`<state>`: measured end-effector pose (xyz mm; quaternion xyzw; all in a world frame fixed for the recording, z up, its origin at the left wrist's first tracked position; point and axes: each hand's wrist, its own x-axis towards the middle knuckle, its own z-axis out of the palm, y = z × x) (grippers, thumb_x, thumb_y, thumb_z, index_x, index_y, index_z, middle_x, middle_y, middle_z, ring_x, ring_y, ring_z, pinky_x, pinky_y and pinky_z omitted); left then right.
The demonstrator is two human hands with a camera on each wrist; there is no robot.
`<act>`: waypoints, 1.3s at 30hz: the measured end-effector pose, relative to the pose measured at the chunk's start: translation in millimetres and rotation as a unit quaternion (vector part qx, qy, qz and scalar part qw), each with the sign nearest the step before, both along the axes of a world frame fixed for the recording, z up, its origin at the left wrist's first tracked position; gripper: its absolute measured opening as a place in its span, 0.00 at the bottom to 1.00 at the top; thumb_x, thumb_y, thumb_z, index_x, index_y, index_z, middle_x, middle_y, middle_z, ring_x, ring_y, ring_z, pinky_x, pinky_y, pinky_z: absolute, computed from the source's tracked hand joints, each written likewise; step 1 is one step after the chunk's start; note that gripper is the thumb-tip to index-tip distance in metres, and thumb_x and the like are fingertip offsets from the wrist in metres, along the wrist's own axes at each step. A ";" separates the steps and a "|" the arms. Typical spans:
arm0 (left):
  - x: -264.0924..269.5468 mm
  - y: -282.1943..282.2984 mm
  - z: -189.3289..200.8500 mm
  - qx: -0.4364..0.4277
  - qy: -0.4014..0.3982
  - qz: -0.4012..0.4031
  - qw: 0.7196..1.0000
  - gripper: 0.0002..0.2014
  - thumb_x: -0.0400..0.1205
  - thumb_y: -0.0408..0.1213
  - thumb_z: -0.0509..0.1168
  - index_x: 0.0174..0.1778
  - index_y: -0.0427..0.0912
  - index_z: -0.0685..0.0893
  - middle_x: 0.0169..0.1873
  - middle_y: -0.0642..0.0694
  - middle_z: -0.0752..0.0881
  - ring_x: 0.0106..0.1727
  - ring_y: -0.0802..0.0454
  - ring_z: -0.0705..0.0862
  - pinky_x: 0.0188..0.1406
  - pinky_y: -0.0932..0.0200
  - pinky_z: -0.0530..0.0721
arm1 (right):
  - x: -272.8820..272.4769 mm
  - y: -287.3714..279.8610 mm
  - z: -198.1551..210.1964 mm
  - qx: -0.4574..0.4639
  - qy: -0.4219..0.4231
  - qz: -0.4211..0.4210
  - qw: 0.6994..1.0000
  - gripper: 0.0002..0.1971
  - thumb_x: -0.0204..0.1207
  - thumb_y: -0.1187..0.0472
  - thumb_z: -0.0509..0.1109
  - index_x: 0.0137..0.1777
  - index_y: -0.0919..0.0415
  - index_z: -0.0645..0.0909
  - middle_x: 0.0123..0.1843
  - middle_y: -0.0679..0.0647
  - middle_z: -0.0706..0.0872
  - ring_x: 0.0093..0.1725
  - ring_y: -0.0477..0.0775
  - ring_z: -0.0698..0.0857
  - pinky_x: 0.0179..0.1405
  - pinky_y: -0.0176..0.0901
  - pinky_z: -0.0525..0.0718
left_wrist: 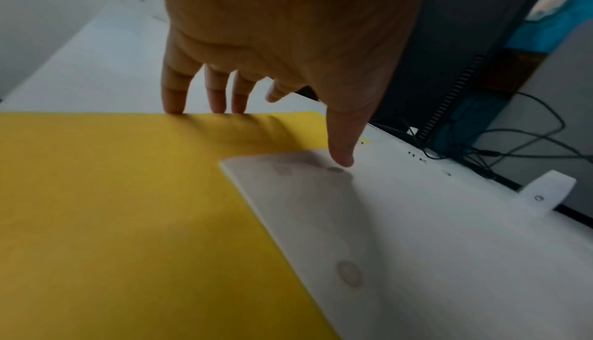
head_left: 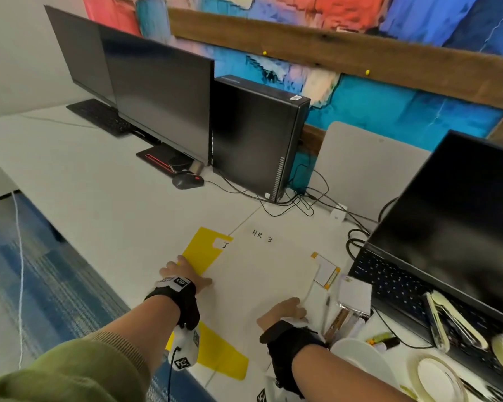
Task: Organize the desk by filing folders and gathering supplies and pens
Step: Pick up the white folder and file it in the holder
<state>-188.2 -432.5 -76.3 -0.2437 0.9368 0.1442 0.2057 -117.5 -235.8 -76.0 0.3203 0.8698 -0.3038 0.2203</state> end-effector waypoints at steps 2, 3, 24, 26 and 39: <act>-0.9 2.8 -2.8 -0.003 0.006 0.001 1.000 0.53 0.68 0.64 0.71 0.79 0.40 0.52 0.71 0.37 0.67 0.73 0.37 0.66 0.70 0.44 0.71 | 4.2 -8.6 -2.1 0.008 -0.005 0.035 0.999 0.34 0.76 0.57 0.66 0.78 0.66 0.55 0.76 0.66 0.64 0.74 0.66 0.68 0.72 0.54 0.69; -1.1 4.8 -3.5 0.001 0.003 0.002 1.000 0.52 0.68 0.63 0.71 0.79 0.39 0.54 0.71 0.37 0.67 0.73 0.37 0.67 0.70 0.45 0.71 | 7.0 -12.8 0.6 0.014 -0.006 0.049 0.999 0.34 0.76 0.57 0.65 0.78 0.66 0.55 0.76 0.67 0.64 0.74 0.66 0.68 0.72 0.54 0.69; -11.0 31.2 88.4 0.353 0.414 0.065 0.836 0.18 0.74 0.41 0.64 0.57 0.36 0.71 0.52 0.38 0.80 0.51 0.40 0.79 0.52 0.46 0.78 | -39.6 17.8 73.4 -0.289 0.353 -0.203 0.866 0.10 0.72 0.72 0.67 0.52 0.62 0.78 0.52 0.61 0.85 0.50 0.62 0.84 0.50 0.47 0.82; -0.9 34.3 70.6 0.336 0.378 0.053 0.861 0.20 0.77 0.37 0.67 0.61 0.36 0.69 0.56 0.37 0.80 0.54 0.41 0.79 0.52 0.48 0.78 | -34.5 20.8 68.9 -0.252 0.325 -0.173 0.895 0.16 0.73 0.72 0.65 0.61 0.63 0.77 0.59 0.59 0.85 0.57 0.63 0.83 0.55 0.45 0.79; 2.7 67.2 79.4 0.250 0.352 -0.015 0.902 0.33 0.78 0.33 0.66 0.78 0.39 0.59 0.71 0.36 0.72 0.70 0.37 0.74 0.69 0.45 0.73 | -17.9 63.8 93.8 -0.218 0.330 -0.079 0.915 0.10 0.77 0.66 0.67 0.57 0.68 0.80 0.53 0.58 0.85 0.55 0.56 0.82 0.49 0.36 0.73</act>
